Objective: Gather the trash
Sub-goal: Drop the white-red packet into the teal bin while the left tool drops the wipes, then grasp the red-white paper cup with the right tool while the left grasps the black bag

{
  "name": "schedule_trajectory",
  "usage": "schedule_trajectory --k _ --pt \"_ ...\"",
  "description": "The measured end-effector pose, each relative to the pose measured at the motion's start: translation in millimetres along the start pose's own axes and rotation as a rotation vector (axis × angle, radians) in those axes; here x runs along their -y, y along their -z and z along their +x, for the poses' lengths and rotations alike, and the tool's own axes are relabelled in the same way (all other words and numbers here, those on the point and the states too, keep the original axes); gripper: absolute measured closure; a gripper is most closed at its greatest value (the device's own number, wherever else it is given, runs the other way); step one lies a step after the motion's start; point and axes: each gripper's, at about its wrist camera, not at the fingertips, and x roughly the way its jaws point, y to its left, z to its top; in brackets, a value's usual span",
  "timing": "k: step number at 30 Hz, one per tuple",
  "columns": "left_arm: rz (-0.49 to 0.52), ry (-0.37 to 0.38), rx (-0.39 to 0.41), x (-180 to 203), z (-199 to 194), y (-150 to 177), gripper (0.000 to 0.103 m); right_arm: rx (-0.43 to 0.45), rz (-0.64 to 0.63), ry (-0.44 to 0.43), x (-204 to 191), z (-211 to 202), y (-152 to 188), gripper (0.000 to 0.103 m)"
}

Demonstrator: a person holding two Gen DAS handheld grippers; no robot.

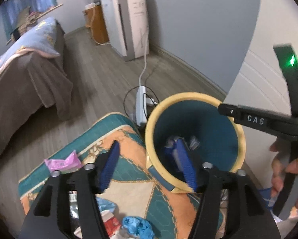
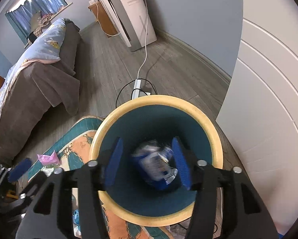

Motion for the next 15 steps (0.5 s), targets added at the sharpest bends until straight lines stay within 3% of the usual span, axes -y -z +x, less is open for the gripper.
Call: schedule_trajectory --k 6,15 --pt "-0.117 -0.022 0.047 -35 -29 7 0.012 0.02 -0.049 -0.001 -11 -4 0 0.012" --pt "-0.237 -0.106 0.108 -93 -91 36 0.009 0.008 -0.188 0.024 -57 -19 16 0.006"
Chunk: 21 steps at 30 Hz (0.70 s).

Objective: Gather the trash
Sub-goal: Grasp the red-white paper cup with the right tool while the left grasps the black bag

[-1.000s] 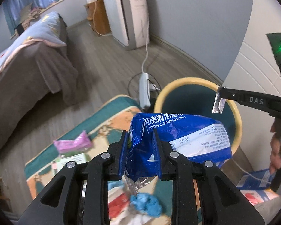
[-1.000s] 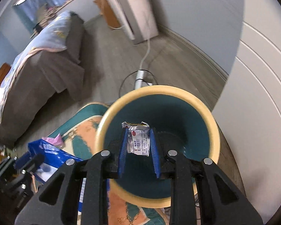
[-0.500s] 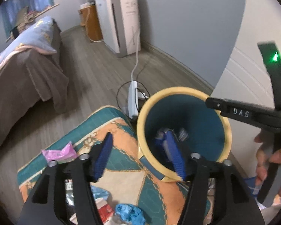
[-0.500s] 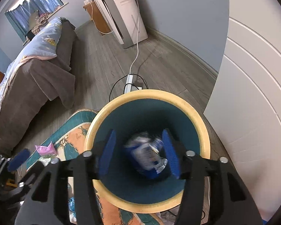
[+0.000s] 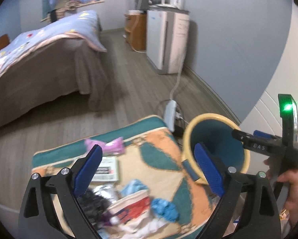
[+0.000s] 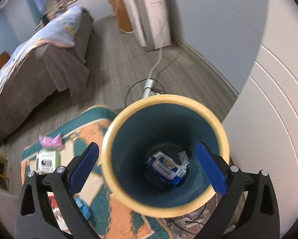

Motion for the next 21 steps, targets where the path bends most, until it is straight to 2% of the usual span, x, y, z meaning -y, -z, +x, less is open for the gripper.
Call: schedule_trajectory --k 3,9,16,18,21 --pt "-0.038 -0.049 0.021 -32 -19 13 0.009 0.0 -0.092 -0.015 -37 -11 9 0.006" --pt "-0.117 -0.173 0.011 -94 -38 51 0.008 -0.032 -0.215 -0.116 -114 -18 43 0.006" --pt "-0.231 -0.249 -0.041 -156 -36 106 0.008 -0.088 -0.392 -0.166 -190 -8 90 0.006" --pt "-0.259 -0.265 -0.083 -173 -29 121 0.008 -0.105 -0.417 -0.159 -202 -4 99 0.006" --pt "-0.303 -0.252 -0.094 -191 -25 130 0.008 -0.127 -0.454 -0.135 -214 5 112 0.006"
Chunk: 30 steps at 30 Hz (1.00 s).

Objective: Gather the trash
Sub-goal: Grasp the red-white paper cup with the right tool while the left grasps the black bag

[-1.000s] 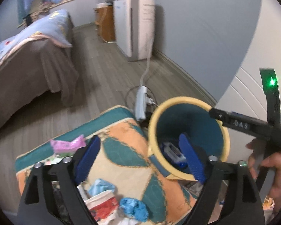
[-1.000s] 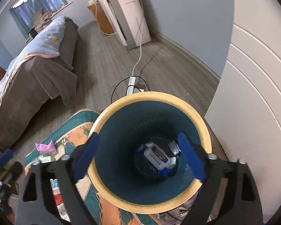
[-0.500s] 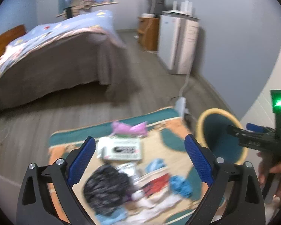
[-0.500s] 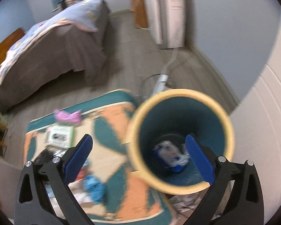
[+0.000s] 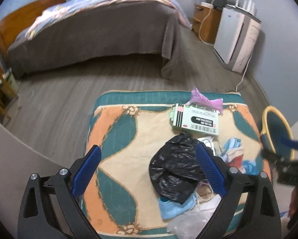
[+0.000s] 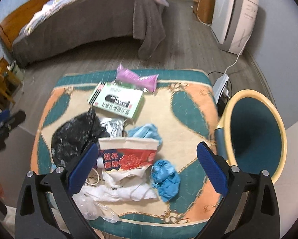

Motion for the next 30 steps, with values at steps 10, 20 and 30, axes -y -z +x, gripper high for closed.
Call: schedule_trajectory --k 10,20,30 --pt "-0.007 -0.013 -0.054 -20 27 8 0.008 -0.131 -0.124 0.019 -51 53 16 0.012" --pt "-0.065 0.161 -0.238 -12 77 27 0.024 -0.187 -0.144 -0.016 -59 64 23 0.083" --pt "-0.048 0.238 -0.314 4 81 34 0.089 -0.117 -0.13 -0.054 -43 36 16 0.094"
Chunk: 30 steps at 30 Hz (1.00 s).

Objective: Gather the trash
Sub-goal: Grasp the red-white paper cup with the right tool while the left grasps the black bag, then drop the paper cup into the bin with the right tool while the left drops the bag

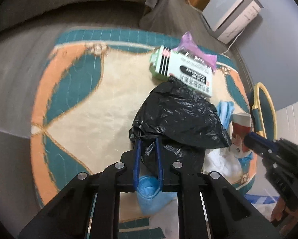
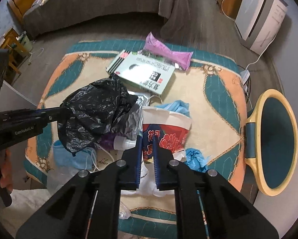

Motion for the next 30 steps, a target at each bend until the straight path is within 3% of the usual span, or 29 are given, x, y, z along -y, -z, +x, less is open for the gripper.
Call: schedule_trajectory --k 4,13,21,30 --pt "0.093 -0.073 0.092 16 -27 1 0.093 0.049 0.024 -0.03 9 -19 -4 0.094" --pt "0.197 -0.155 0.303 38 -95 -4 0.101 0.185 0.187 -0.161 57 -69 -13 0.095" --pt "0.161 -0.148 0.329 35 -105 -6 0.102 0.196 0.275 -0.175 92 -79 -10 0.095" --pt "0.232 -0.155 0.42 67 -138 -10 0.102 0.244 0.297 -0.188 115 -97 -9 0.095"
